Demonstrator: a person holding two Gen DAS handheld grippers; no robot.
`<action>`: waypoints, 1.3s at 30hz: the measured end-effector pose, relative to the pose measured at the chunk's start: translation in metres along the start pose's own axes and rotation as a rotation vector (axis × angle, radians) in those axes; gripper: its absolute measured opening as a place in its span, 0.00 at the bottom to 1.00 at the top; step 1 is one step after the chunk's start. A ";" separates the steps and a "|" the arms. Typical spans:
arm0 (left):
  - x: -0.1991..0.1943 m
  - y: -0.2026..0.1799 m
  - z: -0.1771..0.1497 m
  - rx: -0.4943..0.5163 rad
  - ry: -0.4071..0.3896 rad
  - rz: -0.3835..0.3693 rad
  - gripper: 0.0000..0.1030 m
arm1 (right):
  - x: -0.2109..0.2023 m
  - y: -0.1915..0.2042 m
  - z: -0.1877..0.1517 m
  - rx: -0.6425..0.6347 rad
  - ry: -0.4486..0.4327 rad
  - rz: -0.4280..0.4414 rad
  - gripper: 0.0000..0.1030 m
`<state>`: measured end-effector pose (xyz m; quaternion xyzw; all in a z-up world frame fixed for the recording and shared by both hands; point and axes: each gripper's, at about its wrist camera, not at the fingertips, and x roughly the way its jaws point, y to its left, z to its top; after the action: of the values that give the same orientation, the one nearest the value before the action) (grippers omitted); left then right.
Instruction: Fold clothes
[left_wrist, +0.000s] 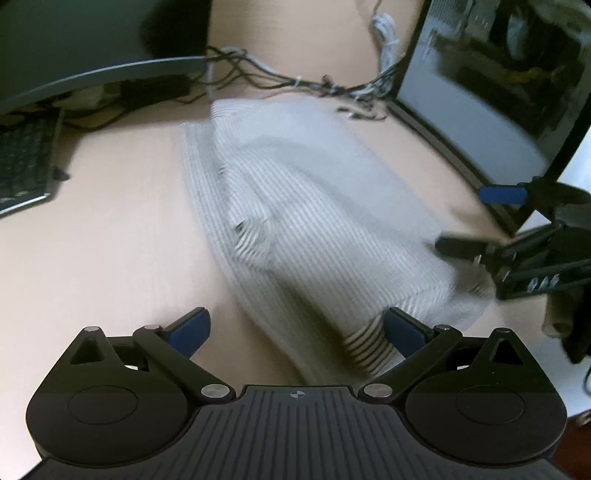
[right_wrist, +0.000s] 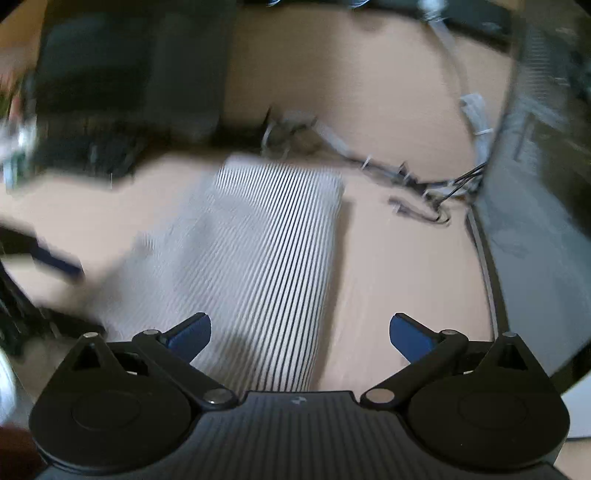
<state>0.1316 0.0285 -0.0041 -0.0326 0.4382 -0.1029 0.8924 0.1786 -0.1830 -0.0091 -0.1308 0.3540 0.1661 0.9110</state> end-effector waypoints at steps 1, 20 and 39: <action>-0.001 0.000 -0.002 0.002 -0.004 0.011 1.00 | 0.004 0.003 -0.006 -0.019 0.002 0.000 1.00; -0.012 0.005 -0.003 -0.089 -0.047 0.079 1.00 | -0.016 0.085 -0.040 -0.644 -0.082 0.240 0.92; -0.035 0.017 -0.008 -0.068 -0.032 0.106 1.00 | 0.028 0.024 0.001 -0.075 0.112 0.428 0.80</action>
<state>0.1071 0.0531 0.0149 -0.0411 0.4285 -0.0399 0.9017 0.1891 -0.1546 -0.0302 -0.0957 0.4173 0.3612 0.8284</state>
